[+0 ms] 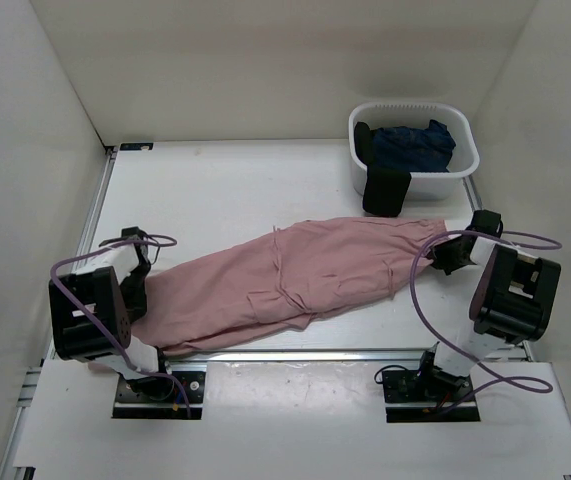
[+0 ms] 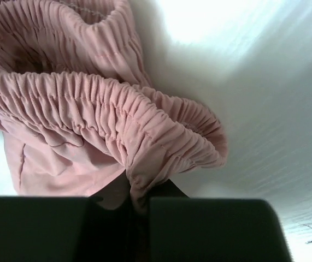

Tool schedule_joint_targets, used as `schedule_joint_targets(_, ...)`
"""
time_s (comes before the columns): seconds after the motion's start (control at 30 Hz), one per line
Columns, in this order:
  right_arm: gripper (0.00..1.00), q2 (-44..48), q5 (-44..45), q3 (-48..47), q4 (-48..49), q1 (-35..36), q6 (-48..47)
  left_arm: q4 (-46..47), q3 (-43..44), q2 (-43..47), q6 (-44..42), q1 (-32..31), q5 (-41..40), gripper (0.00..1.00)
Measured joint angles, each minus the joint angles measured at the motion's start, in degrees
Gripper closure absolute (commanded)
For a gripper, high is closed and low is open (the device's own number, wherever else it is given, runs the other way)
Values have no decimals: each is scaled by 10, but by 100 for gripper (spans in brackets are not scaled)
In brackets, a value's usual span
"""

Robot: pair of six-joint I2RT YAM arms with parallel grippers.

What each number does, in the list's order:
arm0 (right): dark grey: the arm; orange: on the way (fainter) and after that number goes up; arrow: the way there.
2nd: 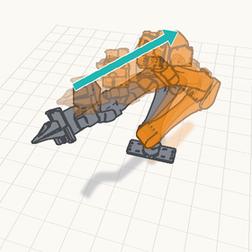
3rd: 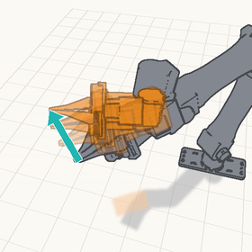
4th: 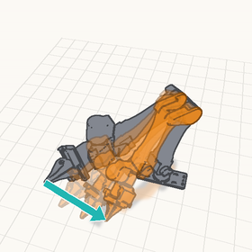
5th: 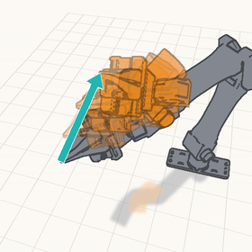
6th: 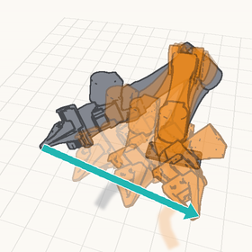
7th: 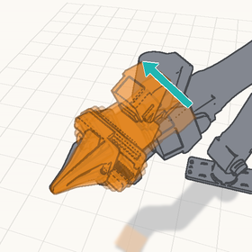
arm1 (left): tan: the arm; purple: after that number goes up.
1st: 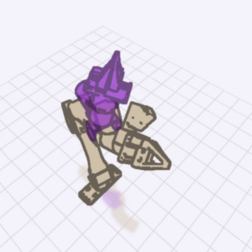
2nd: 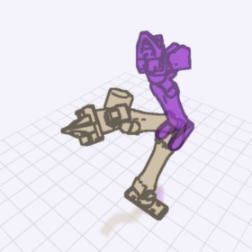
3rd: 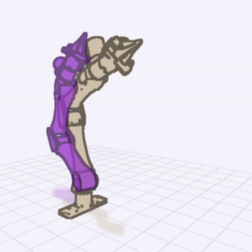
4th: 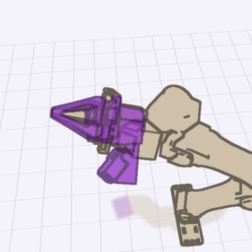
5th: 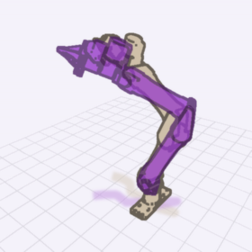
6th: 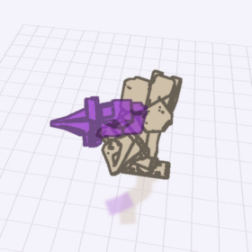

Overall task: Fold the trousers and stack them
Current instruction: Fold the trousers

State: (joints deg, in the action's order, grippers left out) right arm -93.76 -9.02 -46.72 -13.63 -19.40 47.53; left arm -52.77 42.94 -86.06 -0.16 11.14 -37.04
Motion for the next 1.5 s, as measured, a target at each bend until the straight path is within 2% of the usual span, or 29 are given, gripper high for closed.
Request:
schedule_joint_targets(0.17,100,26,17,16,-8,-31,-4,6,56,-44,0,-17,16,25)
schedule_joint_targets(0.27,100,83,89,14,-57,-46,-29,16,112,-98,0,-47,23,26)
schedule_joint_targets(0.33,100,136,178,-7,-104,-22,-57,24,151,-139,0,-65,33,26)
schedule_joint_targets(0.4,100,171,269,-59,-145,55,-89,28,190,-180,-1,-79,38,26)
schedule_joint_targets(0.5,100,172,405,-174,-169,253,-137,14,233,-217,-6,-94,33,28)
schedule_joint_targets(0.63,100,124,538,-274,-201,537,-139,14,266,-242,-9,-112,25,28)
schedule_joint_targets(0.73,100,62,588,-302,-254,686,-106,12,272,-250,-9,-124,15,26)
schedule_joint_targets(0.87,100,-48,604,-339,-312,793,-78,-2,289,-266,-11,-128,3,26)
schedule_joint_targets(1.03,100,-149,585,-382,-341,827,-75,-10,303,-275,-11,-128,3,26)
schedule_joint_targets(1.07,98,-154,577,-382,-341,827,-81,-10,304,-276,-11,-128,3,26)
schedule_joint_targets(1.1,74,-156,567,-382,-339,827,-87,-11,304,-276,-11,-128,3,25)
schedule_joint_targets(1.17,35,-156,537,-383,-327,828,-109,-11,304,-276,-11,-128,3,25)
schedule_joint_targets(1.23,15,-156,511,-385,-317,836,-152,-12,305,-276,-11,-128,3,25)
schedule_joint_targets(1.33,7,-149,488,-390,-311,869,-215,-12,305,-276,-11,-128,3,25)
schedule_joint_targets(1.4,6,-129,475,-390,-311,891,-241,-12,305,-276,-11,-128,3,24)
schedule_joint_targets(1.5,13,-56,453,-376,-292,913,-260,-12,304,-274,-11,-127,3,23)
